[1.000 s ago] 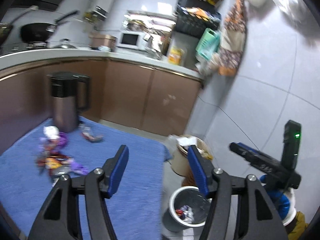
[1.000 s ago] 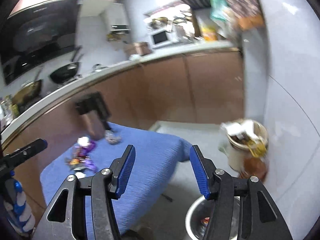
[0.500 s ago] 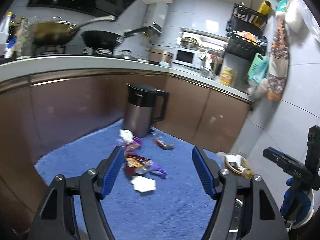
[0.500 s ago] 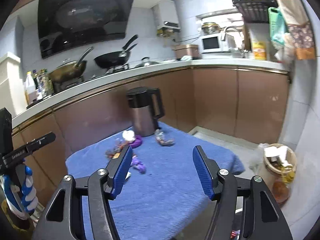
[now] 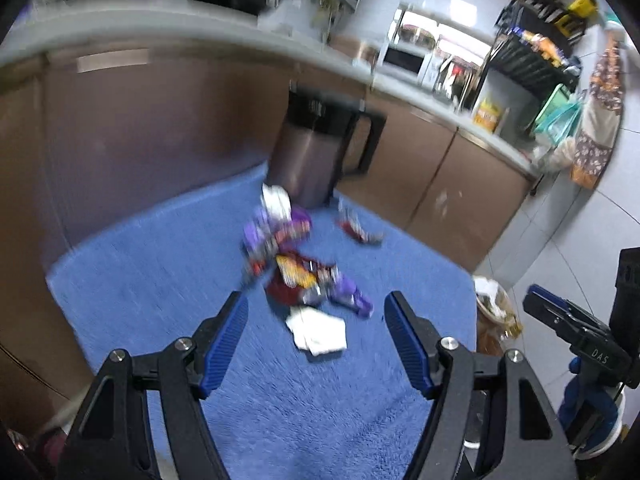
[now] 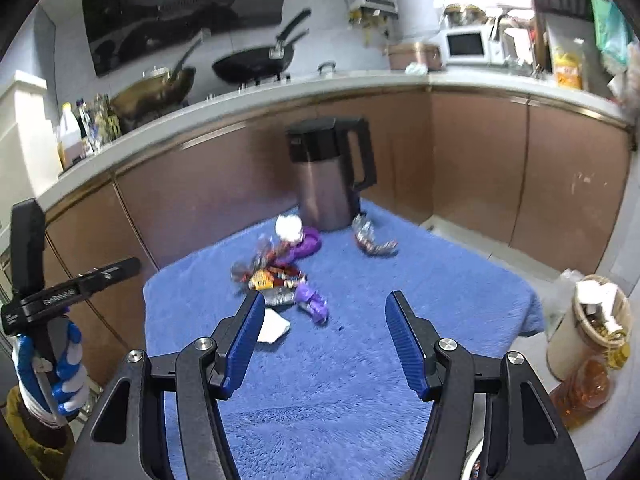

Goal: Collect trash
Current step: 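Move both open grippers back over the table toward the trash, then grasp a purple wrapper with the right gripper while the left grasps a brown snack bag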

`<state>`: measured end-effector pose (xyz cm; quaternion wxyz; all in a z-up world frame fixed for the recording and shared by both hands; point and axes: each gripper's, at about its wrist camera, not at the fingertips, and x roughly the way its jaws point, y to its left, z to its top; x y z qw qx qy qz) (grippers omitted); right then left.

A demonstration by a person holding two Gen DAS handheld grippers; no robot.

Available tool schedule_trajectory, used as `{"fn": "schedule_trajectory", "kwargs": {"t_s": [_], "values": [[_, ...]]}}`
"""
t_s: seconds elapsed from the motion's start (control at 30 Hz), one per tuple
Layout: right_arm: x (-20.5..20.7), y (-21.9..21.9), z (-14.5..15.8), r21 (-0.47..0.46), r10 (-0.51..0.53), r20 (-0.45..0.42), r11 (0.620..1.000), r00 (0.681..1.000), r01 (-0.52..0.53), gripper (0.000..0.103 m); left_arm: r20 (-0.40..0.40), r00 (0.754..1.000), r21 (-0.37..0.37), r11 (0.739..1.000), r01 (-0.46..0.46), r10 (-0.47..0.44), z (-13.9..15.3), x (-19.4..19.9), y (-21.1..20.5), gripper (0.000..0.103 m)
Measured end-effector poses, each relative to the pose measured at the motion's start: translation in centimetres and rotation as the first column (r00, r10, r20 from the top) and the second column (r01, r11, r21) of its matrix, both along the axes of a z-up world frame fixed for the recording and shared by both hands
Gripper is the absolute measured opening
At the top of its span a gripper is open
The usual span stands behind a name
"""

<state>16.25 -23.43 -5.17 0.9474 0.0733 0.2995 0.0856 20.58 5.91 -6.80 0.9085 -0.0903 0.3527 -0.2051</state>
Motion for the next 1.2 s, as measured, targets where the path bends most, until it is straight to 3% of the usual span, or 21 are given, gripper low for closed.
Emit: {"fn": "schedule_trajectory", "kwargs": {"t_s": [0.2,0.47,0.5,0.57,0.63,0.7,0.83,1.03,1.2], "values": [[6.2,1.5,-5.0,0.009,0.084,-0.123,0.996,0.989,-0.084,0.062,-0.144,0.989,0.019,1.000,-0.012,0.015,-5.6,6.1,-2.6,0.069],[15.3,4.8,-10.8,-0.016,0.189,-0.247,0.980,0.950,-0.199,0.062,-0.277,0.959,-0.053,0.996,-0.074,0.057,-10.4,14.0,-4.4,0.067],[16.3,5.3,-11.5,-0.020,0.201,-0.260,0.977,0.945,-0.213,0.062,-0.285,0.957,-0.057,0.995,-0.077,0.057,-10.6,14.5,-4.5,0.065],[18.1,6.0,-12.8,-0.025,0.218,-0.283,0.972,0.934,-0.234,0.062,-0.318,0.947,-0.064,0.995,-0.076,0.052,-11.6,15.5,-5.0,0.045],[19.2,6.3,-13.8,-0.026,0.223,-0.301,0.970,0.927,-0.242,0.058,-0.339,0.940,-0.074,0.994,-0.075,0.046,-12.3,16.1,-5.1,0.032],[20.4,6.5,-14.8,-0.020,0.227,-0.323,0.969,0.919,-0.247,0.051,-0.345,0.937,-0.079,0.994,-0.078,0.046,-12.9,16.1,-5.2,0.026],[21.0,6.5,-15.8,0.002,0.248,-0.336,0.965,0.909,-0.262,0.034,-0.328,0.944,-0.103,0.992,-0.072,0.035,-12.7,15.6,-5.0,0.013],[19.4,5.8,-14.4,0.025,0.243,-0.297,0.969,0.923,-0.247,0.032,-0.279,0.960,-0.122,0.992,-0.044,0.008,-10.5,13.5,-5.1,0.010],[15.9,4.3,-11.3,0.043,0.219,-0.232,0.976,0.948,-0.214,0.032,-0.209,0.978,-0.135,0.991,-0.015,-0.014,-7.2,10.2,-4.9,0.009]]}}
